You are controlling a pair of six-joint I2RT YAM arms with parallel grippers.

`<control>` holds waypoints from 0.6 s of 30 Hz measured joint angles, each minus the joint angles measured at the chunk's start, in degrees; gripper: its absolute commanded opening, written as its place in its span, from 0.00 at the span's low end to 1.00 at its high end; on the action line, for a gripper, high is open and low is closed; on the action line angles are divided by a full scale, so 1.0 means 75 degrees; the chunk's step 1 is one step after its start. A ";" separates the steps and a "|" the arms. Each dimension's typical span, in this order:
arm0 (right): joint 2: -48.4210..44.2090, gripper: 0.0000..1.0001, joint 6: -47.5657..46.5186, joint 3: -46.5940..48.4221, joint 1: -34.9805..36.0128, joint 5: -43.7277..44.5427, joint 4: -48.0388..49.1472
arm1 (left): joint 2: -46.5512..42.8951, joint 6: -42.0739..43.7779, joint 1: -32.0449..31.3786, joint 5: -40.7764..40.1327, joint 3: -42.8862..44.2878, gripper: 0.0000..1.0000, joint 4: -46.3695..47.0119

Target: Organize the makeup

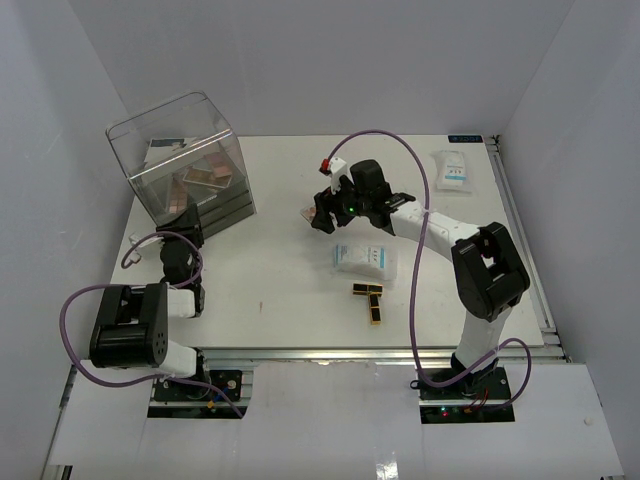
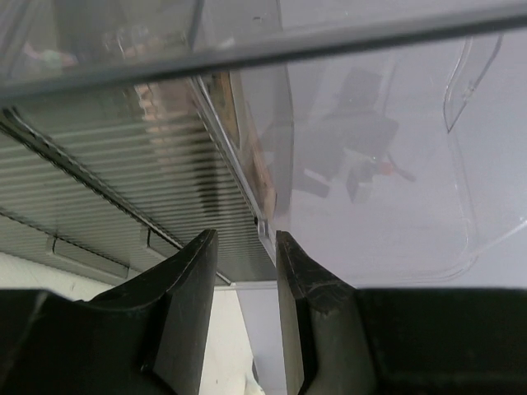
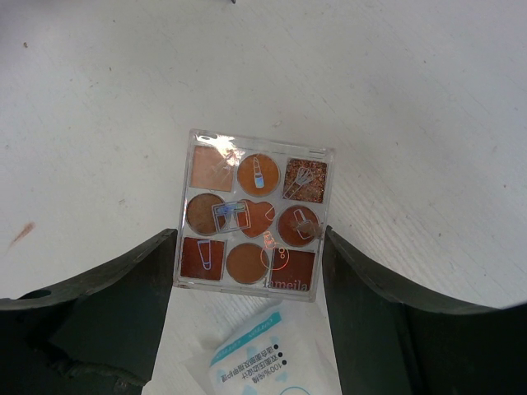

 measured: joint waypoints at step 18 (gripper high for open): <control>0.0003 0.08 0.0003 -0.0003 0.0000 -0.0034 0.0006 | 0.0591 -0.0495 0.0356 0.0593 0.0447 0.20 0.0163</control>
